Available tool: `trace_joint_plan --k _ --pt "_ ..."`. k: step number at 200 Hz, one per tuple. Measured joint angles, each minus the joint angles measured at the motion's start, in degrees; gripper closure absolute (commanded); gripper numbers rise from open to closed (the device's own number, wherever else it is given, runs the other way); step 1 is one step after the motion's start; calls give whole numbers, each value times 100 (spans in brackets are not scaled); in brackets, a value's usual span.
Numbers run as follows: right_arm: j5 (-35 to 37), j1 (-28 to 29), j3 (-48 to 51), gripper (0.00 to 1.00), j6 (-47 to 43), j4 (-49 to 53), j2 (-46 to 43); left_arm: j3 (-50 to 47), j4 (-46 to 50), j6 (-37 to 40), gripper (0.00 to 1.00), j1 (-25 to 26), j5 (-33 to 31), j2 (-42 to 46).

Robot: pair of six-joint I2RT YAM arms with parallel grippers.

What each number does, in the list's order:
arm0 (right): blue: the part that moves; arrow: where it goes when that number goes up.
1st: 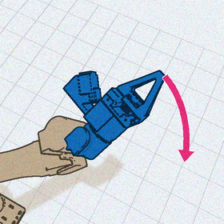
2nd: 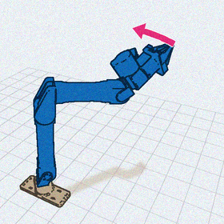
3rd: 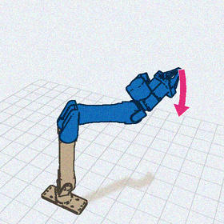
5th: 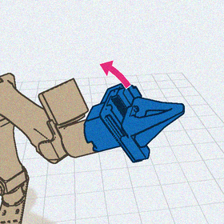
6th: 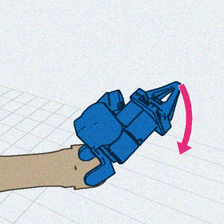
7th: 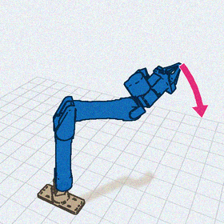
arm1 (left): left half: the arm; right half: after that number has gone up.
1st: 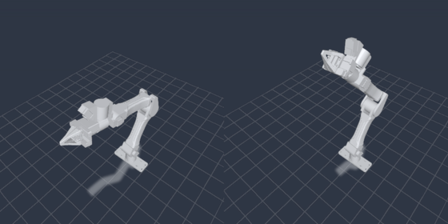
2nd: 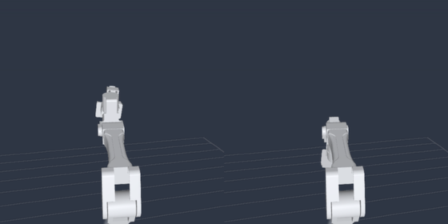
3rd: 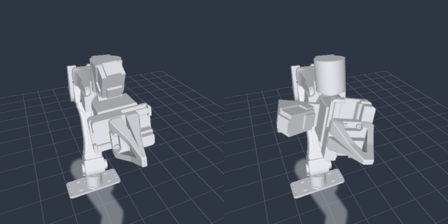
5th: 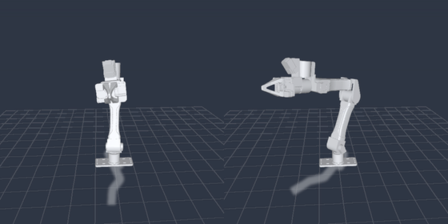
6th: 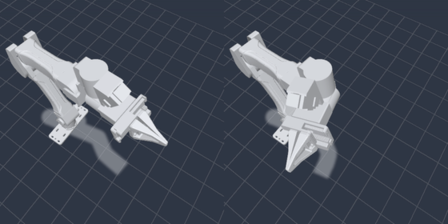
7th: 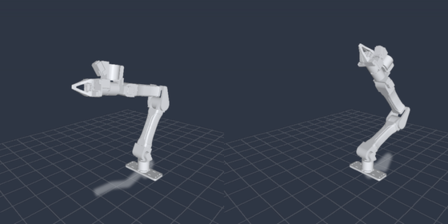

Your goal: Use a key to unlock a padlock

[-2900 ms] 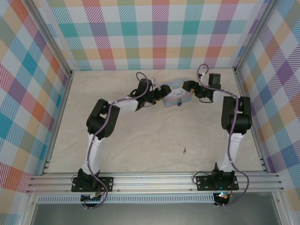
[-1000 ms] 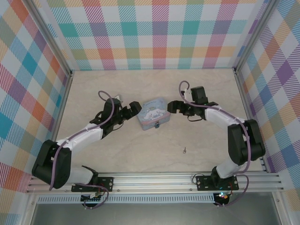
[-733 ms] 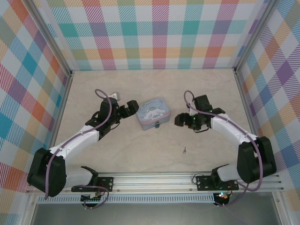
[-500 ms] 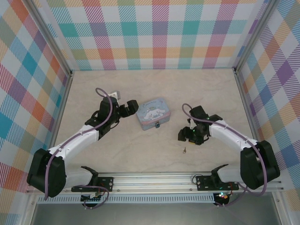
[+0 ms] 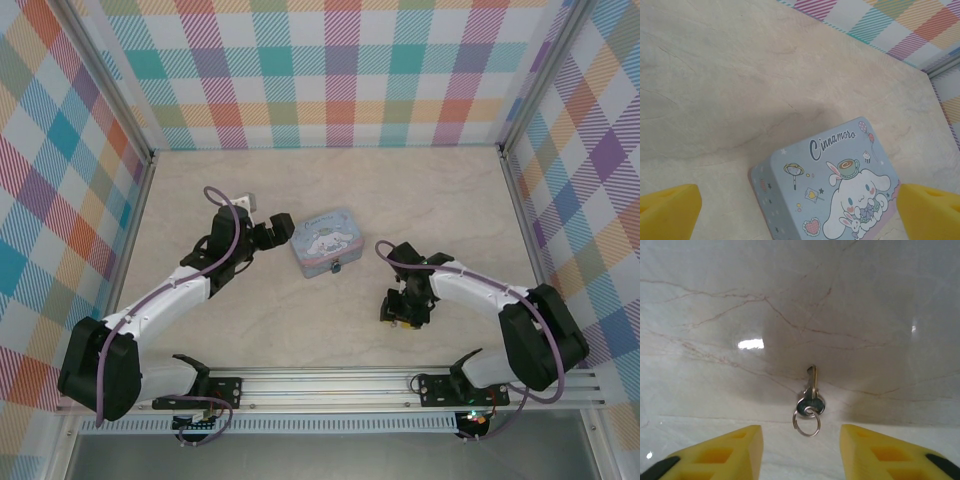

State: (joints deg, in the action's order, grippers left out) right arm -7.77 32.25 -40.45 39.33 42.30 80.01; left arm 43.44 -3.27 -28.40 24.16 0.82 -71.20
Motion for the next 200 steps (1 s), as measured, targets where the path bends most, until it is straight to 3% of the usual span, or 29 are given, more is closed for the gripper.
trace_joint_plan --k 36,200 --pt "57 4 0 72 98 -111 105 0 0 0 0 0 9 0" --pt "219 4 28 87 153 -68 243 142 24 44 0 -11 63 -74"
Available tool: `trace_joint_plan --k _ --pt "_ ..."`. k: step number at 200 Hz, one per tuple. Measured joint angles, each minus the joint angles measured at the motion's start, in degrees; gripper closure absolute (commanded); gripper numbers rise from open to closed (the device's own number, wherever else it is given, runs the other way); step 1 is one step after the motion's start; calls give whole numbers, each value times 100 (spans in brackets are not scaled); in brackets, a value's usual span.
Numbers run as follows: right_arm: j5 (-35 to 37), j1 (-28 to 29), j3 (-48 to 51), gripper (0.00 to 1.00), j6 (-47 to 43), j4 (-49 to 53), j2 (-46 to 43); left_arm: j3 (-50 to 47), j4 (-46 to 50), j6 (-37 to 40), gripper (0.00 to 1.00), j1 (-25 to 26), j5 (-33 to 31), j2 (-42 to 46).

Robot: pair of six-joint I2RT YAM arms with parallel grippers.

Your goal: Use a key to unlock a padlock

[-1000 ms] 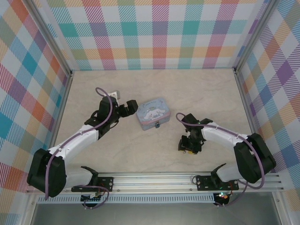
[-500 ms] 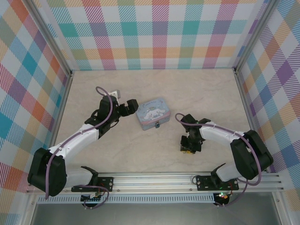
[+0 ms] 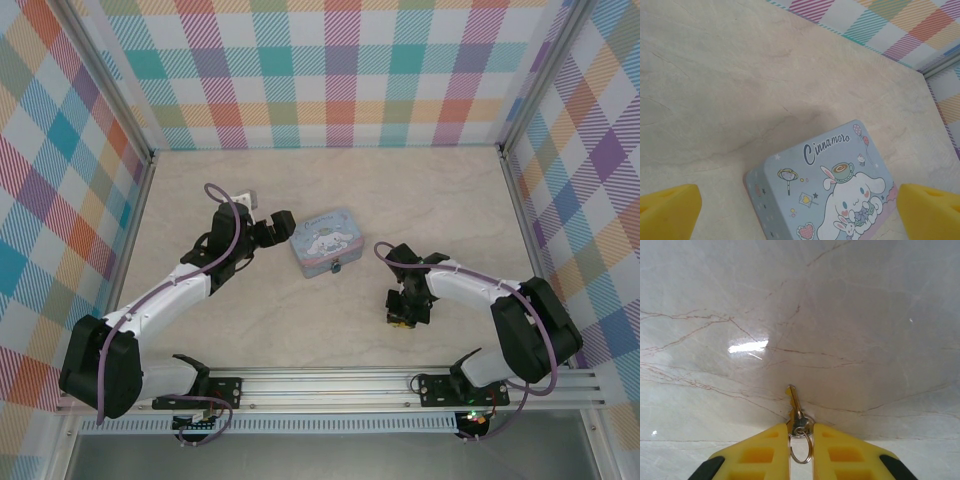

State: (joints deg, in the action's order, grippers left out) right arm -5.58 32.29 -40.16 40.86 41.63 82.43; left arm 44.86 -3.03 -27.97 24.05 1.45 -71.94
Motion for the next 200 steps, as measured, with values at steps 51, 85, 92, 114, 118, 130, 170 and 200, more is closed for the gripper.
trace_joint_plan --k 51,85,92,114,118,130,170,200 --pt "-15 0 2 96 26 2 -79 0 9 24 0 0 -2 0" --pt "20 0 22 100 28 0 -131 0 13 42 0 0 -2 0" --pt "31 0 35 100 28 0 -157 2 15 42 0 0 -2 0" --pt "68 0 66 100 31 2 -260 2 26 42 0 0 -2 7" --pt "66 0 66 100 33 -4 -282 2 35 39 0 0 0 9" --pt "61 0 66 100 33 -24 -350 2 76 37 0 0 15 26" --pt "37 0 -44 100 79 -155 -658 2 136 -404 0 -11 264 109" --pt "-42 0 -245 100 243 -485 -942 -2 -103 -1224 2 -24 706 85"
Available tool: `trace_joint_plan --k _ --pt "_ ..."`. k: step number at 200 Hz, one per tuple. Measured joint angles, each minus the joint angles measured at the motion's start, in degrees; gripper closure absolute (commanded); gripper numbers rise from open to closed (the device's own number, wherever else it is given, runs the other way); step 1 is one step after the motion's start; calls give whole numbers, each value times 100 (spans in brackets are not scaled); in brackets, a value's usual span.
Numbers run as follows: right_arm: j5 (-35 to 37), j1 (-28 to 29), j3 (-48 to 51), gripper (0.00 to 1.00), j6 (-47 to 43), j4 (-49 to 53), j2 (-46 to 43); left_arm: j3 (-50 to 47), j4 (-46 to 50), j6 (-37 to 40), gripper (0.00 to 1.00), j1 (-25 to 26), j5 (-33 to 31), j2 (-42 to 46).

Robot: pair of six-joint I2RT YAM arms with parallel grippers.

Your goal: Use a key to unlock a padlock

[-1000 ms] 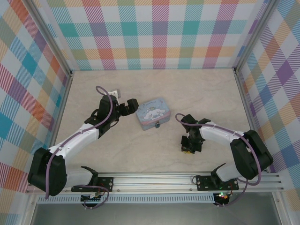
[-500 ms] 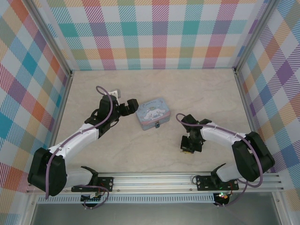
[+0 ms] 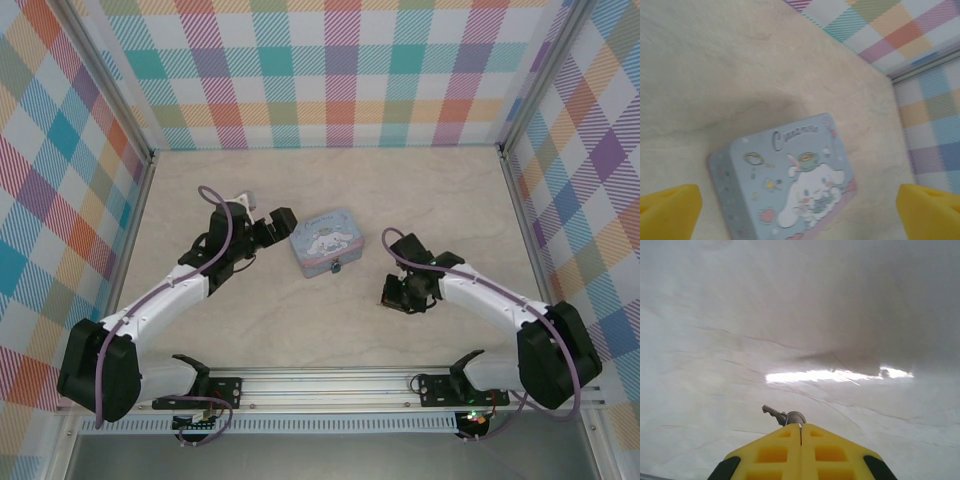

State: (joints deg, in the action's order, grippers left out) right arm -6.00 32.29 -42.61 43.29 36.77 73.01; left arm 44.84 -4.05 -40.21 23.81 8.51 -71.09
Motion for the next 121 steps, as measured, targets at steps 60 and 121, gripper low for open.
trace_joint_plan --k 60,121 --pt "-98 7 -354 100 407 -1558 -146 -59 -1036 -1777 11 46 649 -424" --pt "-203 186 -632 100 883 -3620 400 -7 -1611 -2406 18 372 754 -664"
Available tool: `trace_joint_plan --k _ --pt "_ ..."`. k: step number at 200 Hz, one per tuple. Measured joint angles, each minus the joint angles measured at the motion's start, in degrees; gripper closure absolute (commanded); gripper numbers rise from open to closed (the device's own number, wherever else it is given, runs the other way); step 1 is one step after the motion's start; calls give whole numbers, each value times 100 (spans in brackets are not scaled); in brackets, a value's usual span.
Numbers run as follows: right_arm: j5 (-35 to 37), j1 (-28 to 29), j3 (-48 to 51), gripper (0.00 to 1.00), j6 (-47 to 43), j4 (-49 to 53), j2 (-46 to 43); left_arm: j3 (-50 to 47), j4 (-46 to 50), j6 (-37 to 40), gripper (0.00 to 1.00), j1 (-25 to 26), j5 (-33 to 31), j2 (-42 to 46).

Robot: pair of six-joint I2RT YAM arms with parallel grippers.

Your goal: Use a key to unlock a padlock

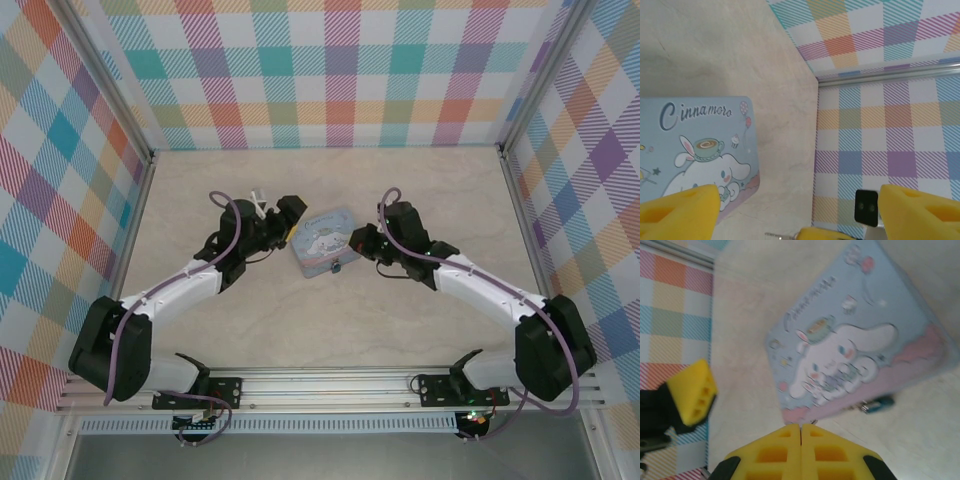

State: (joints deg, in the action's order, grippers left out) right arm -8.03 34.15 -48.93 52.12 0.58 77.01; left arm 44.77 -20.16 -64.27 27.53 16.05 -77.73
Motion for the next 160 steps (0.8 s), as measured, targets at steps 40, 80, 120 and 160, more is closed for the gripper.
trace_joint_plan --k 40,80,120,160 --pt "-81 9 -114 100 146 -651 199 133 -144 -310 19 192 -7 -157" --pt "-208 15 -219 100 142 -922 219 138 -315 -1255 27 210 -15 -400" --pt "-299 52 -223 100 140 -1196 389 22 -981 -2579 36 223 -9 -708" --pt "-358 153 -282 100 144 -1344 623 -37 -1705 -3626 40 264 109 -1139"
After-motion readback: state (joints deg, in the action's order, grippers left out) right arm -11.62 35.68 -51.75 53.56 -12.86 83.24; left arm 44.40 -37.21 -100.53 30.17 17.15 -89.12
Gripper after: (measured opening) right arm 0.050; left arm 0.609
